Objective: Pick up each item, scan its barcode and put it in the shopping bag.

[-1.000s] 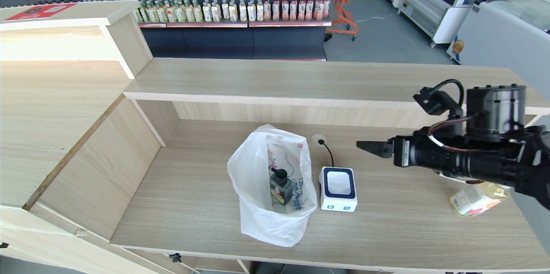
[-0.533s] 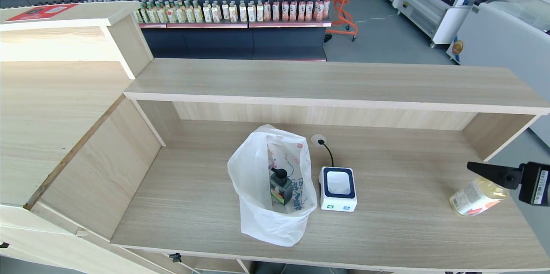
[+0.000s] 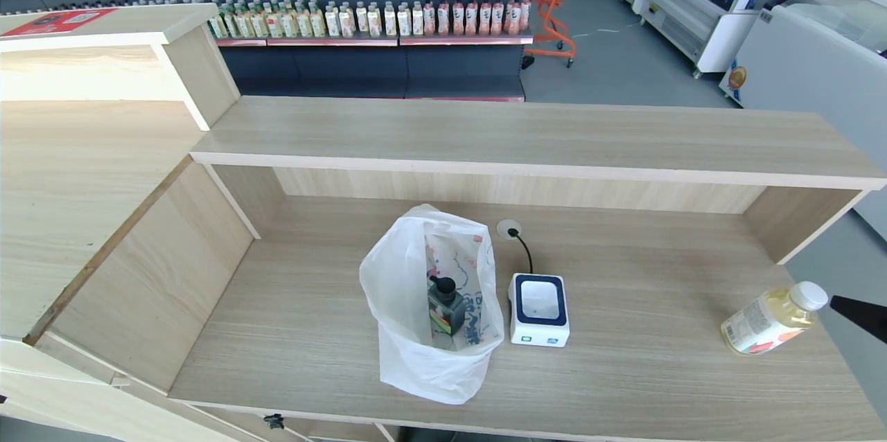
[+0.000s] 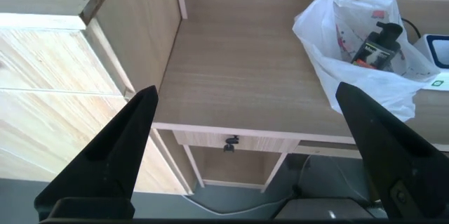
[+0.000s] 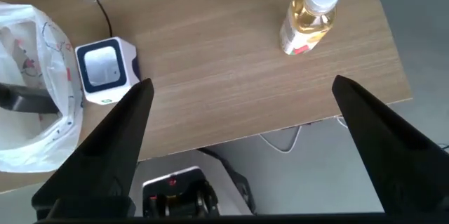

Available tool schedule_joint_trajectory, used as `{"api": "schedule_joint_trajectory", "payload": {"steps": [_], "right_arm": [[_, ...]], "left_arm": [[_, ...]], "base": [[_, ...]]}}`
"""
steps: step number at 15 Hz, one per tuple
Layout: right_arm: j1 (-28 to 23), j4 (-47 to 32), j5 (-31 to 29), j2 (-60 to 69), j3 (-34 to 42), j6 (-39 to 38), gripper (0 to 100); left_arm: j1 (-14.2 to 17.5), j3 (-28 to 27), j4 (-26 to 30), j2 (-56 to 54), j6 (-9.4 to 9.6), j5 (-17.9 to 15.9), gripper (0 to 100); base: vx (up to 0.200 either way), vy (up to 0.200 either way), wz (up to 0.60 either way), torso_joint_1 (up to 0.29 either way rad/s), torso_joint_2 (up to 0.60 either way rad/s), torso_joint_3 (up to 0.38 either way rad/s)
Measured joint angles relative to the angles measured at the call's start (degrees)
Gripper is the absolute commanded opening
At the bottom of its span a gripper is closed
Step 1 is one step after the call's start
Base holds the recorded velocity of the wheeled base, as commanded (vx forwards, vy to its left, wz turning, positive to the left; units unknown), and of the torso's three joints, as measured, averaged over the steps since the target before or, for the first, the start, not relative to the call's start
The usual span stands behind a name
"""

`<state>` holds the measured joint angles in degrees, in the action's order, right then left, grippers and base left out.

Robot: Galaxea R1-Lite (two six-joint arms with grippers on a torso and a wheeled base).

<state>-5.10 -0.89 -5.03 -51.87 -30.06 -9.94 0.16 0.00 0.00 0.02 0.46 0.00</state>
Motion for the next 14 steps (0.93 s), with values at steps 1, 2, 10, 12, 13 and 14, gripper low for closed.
{"api": "schedule_joint_trajectory", "payload": {"steps": [1,2,10,12,13,14], "right_arm": [[-0.1,0.0,0.0,0.2,0.0,-0.1,100],[-0.1,-0.1,-0.1,0.4,0.0,-0.1,100],[-0.1,-4.5,0.4,0.1,0.5,-3.6,100],[0.0,-4.4,0.5,-0.2,0.6,-4.1,100],[0.0,-4.4,0.4,-0.3,0.7,-4.7,100],[0.0,-4.5,0.5,-0.4,0.7,-5.0,100]], "left_arm": [[0.0,0.0,0.0,0.0,-0.02,0.0,100],[0.0,0.0,0.0,0.0,-0.09,0.0,100],[0.0,0.0,0.0,0.0,-0.30,0.0,100],[0.0,0.0,0.0,0.0,-0.17,0.1,100],[0.0,0.0,0.0,0.0,-0.09,0.0,100],[0.0,0.0,0.0,0.0,-0.09,0.1,100]], "base": [[0.000,-0.200,0.00,0.007,0.00,0.002],[0.000,-0.200,0.00,-0.007,0.00,-0.002],[-0.100,-0.025,0.00,-0.001,0.00,-0.001],[-0.200,0.000,0.00,0.015,0.01,-0.002],[-0.200,0.000,0.00,0.012,0.01,-0.002],[-0.200,0.000,0.00,-0.017,0.00,0.002]]}}
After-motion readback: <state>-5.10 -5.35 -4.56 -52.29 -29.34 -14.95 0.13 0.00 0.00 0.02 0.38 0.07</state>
